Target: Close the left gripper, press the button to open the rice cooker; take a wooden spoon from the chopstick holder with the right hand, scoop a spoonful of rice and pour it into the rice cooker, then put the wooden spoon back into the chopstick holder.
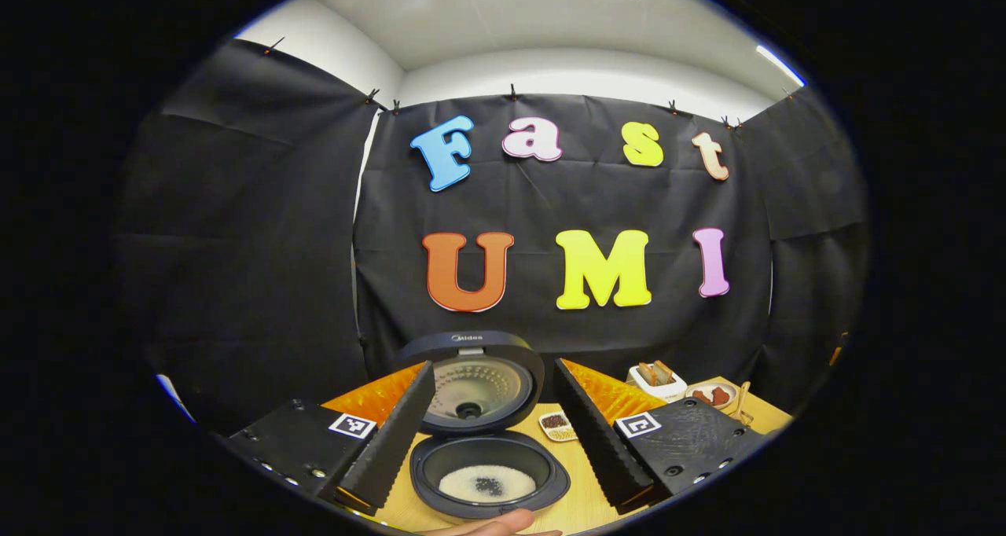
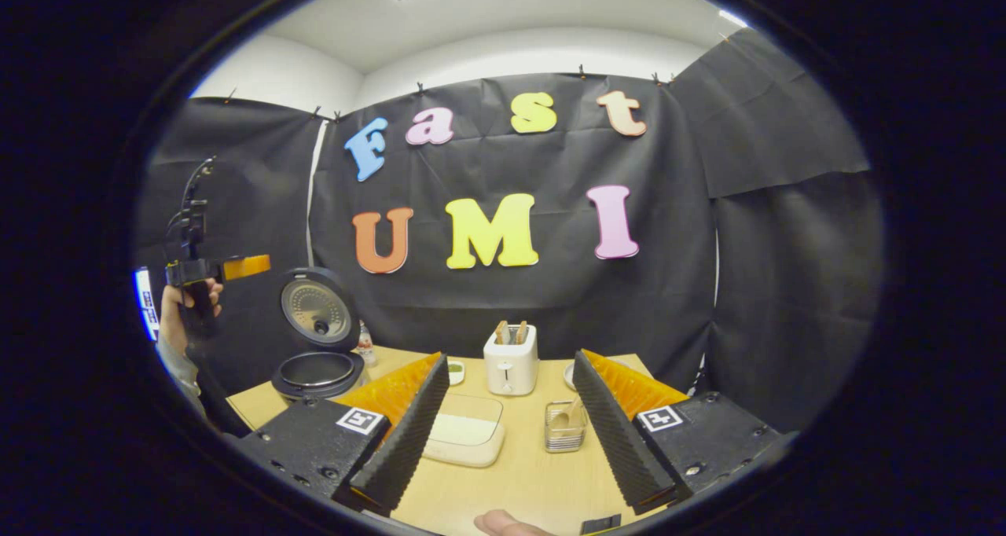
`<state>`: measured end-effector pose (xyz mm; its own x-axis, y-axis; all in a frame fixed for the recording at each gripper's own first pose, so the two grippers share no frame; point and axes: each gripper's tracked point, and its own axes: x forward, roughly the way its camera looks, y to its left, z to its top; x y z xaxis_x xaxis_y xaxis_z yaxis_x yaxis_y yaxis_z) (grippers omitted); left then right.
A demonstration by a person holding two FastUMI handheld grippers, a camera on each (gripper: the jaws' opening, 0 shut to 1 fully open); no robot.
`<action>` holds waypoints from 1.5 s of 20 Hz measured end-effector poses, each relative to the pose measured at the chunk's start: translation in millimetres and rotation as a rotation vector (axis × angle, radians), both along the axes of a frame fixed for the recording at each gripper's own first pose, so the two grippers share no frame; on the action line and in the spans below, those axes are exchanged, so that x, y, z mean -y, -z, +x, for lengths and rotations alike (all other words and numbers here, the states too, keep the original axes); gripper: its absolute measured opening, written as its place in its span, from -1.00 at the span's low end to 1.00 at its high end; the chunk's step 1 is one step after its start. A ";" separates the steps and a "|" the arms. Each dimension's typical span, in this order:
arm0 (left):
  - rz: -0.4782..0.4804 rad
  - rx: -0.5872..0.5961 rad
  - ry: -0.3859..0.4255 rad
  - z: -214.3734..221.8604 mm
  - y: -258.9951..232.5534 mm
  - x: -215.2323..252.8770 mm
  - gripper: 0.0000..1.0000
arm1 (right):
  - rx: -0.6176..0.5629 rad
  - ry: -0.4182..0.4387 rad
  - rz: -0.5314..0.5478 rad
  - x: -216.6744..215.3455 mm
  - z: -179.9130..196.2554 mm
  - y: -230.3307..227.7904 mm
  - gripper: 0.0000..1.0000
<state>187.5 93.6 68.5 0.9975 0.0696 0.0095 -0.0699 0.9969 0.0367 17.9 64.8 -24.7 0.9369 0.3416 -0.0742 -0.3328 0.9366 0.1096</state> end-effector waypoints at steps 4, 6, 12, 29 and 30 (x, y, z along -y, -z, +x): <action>-0.028 -0.001 -0.024 65.4 2.6 -22.4 0.90 | 0.007 0.020 -0.023 12.6 11.9 4.5 1.00; -0.072 0.004 -0.016 85.3 -10.4 -22.2 0.91 | 0.010 0.023 -0.022 14.3 14.1 6.3 1.00; -0.170 0.007 -0.015 139.8 -7.1 -31.6 0.88 | -0.033 0.020 0.024 12.8 29.2 17.7 1.00; -0.130 -0.186 -0.140 141.7 49.9 -53.0 0.96 | -0.076 0.008 0.069 -2.6 19.0 27.5 1.00; -0.132 -0.195 -0.136 135.6 52.0 -50.0 0.96 | -0.070 0.002 0.067 -4.2 14.2 26.0 1.00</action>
<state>323.1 143.7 16.5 0.9610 0.1912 -0.1996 -0.2082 0.9758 -0.0673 32.1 68.9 -50.7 0.9310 0.3458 -0.1166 -0.3200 0.9272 0.1946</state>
